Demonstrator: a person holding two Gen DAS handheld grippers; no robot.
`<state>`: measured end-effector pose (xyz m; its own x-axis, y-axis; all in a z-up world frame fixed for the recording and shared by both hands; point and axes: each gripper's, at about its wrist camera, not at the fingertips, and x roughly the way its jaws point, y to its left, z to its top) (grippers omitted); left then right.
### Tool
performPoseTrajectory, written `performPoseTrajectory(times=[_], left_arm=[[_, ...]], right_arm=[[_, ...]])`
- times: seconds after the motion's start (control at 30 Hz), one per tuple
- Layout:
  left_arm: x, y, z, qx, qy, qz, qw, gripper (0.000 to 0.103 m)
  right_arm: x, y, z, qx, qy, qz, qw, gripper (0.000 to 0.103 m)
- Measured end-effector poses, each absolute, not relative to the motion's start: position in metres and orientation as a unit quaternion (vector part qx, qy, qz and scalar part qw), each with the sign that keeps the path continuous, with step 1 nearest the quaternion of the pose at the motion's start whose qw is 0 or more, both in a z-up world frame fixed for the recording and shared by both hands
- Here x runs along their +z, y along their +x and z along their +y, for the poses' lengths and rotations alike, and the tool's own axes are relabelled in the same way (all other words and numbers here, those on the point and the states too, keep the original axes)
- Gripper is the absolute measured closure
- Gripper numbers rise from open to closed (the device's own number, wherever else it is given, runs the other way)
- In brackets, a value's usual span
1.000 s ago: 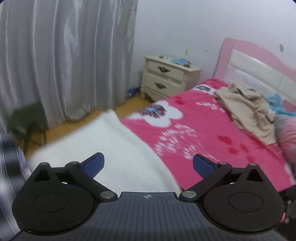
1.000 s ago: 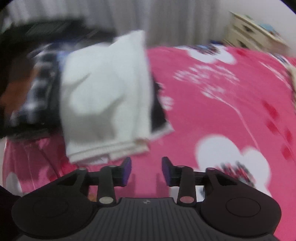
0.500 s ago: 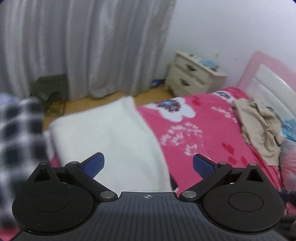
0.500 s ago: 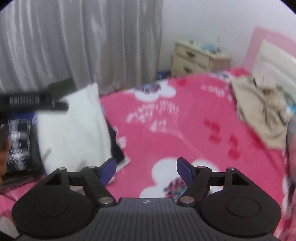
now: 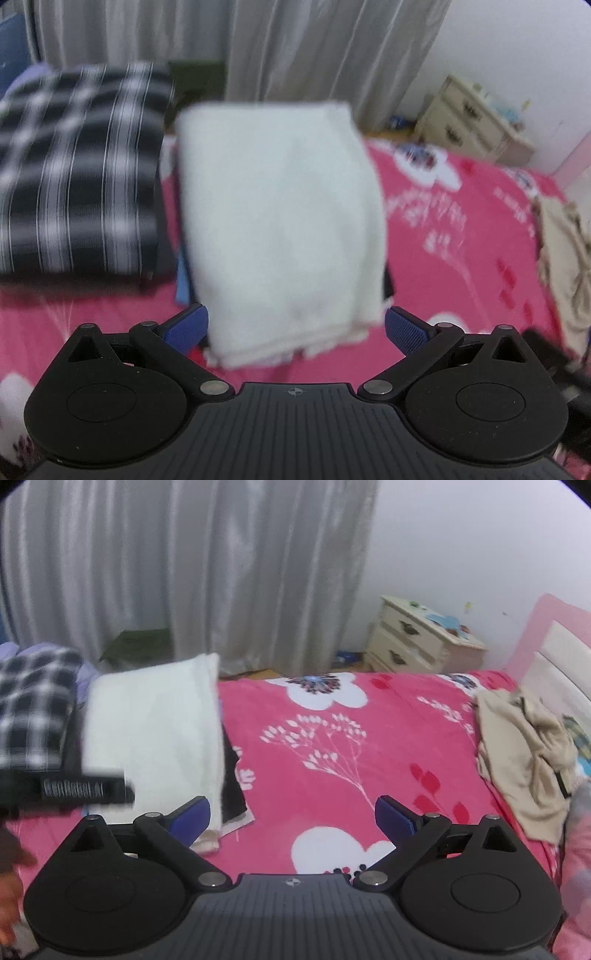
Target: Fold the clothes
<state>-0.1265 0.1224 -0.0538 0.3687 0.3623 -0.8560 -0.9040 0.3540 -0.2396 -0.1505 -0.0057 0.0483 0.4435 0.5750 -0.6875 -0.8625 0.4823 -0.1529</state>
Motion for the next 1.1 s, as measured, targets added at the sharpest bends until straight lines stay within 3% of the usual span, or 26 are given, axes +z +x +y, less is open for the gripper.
performPoseTrajectory(times=[0.33,0.57,0.83,1.1], left_arm=[[-0.067,-0.108,0.123,0.419,-0.432,0.325,0.729,0.002],[-0.060,-0.091,0.096,0.409,-0.394,0.292,0.770,0.002],[-0.073,-0.088,0.088,0.390,-0.366,0.339,0.774,0.009],[-0.083,-0.110,0.096,0.411,-0.409,0.353,0.734,0.008]], right_arm=[[0.046,-0.144,0.007,0.424,-0.271,0.288,0.815,0.004],[0.053,-0.121,-0.003,0.399,-0.294,0.272,0.825,0.004],[0.046,-0.115,-0.025,0.393,-0.322,0.271,0.817,0.004],[0.038,-0.122,-0.001,0.414,-0.319,0.265,0.811,0.004]])
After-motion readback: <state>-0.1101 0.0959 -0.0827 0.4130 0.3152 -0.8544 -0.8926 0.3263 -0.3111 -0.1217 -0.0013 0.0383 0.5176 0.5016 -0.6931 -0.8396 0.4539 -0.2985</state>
